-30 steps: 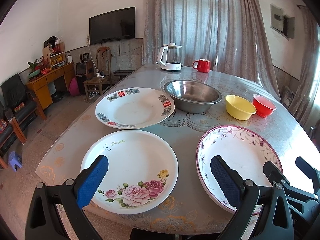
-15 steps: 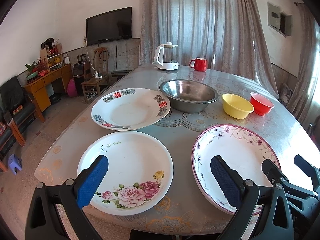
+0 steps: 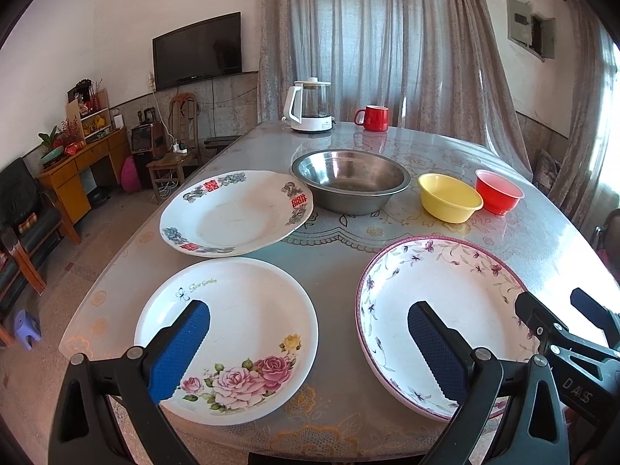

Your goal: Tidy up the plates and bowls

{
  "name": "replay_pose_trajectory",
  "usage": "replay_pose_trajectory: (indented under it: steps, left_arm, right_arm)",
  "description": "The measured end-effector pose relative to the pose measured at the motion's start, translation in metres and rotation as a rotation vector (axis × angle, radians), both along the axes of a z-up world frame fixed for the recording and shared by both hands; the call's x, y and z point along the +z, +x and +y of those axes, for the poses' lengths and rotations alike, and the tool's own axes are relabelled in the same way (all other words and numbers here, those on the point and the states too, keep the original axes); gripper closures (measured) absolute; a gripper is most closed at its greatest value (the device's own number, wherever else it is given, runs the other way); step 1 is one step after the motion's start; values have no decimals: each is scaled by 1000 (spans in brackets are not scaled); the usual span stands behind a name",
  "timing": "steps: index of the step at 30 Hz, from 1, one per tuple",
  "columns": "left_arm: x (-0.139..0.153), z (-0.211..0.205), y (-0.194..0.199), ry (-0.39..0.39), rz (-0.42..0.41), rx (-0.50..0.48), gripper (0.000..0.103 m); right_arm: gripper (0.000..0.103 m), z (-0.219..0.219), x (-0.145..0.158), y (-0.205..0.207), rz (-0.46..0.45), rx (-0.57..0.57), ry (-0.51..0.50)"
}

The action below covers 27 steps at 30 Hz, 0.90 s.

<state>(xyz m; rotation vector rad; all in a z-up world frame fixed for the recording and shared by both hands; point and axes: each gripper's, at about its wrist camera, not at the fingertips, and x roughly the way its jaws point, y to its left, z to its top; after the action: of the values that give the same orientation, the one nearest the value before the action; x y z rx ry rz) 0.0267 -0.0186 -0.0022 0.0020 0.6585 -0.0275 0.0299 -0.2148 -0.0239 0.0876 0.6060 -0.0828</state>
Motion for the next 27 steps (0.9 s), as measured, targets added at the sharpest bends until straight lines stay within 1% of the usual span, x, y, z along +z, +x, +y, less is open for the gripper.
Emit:
replay_pose_trajectory:
  steps: [2,4,6,8,9,10,12,14,15,16,17,19,21,23,25,27]
  left_arm:
    - [0,0,1,-15,6,-19,0]
    - [0,0,4,-36,18,-45,0]
    - [-2,1,11,-94,62,-90,0]
    - [-4,3,19,-138,104,-116,0]
    - [-4,3,22,-136,110,-124,0]
    - [-4,1,26,-126,113,-141,0]
    - [-2,-2,32,-105,123,-170,2]
    - [-1,-4,39,-98,137,-213,14]
    - [-1,-6,44,-101,152,-237,24]
    - [-2,-6,50,-113,170,-265,35]
    - [-2,-7,56,-129,188,-291,41]
    - [-5,-9,68,-147,224,-326,51]
    - [-6,-16,76,-117,235,-356,59]
    - [-9,-22,83,-85,247,-376,60]
    - [-14,-27,92,-61,272,-392,63]
    - [-20,-29,103,-37,293,-395,64]
  right_arm:
    - [2,-3,0,1,-1,11,11]
    - [8,-9,0,2,1,26,35]
    - [10,-15,-1,3,9,36,62]
    - [20,-23,-3,6,27,52,95]
    - [29,-28,-4,7,39,62,116]
    - [34,-33,-5,9,50,63,136]
    - [38,-43,-8,11,65,48,162]
    - [45,-53,-11,13,77,33,184]
    - [50,-58,-12,14,85,31,198]
    - [52,-61,-14,15,96,30,207]
    - [54,-64,-16,16,106,30,212]
    - [64,-66,-20,17,123,40,219]
    - [66,-67,-25,20,148,54,223]
    - [69,-66,-30,20,171,67,222]
    - [70,-65,-34,20,185,78,217]
    - [72,-66,-38,20,200,90,237]
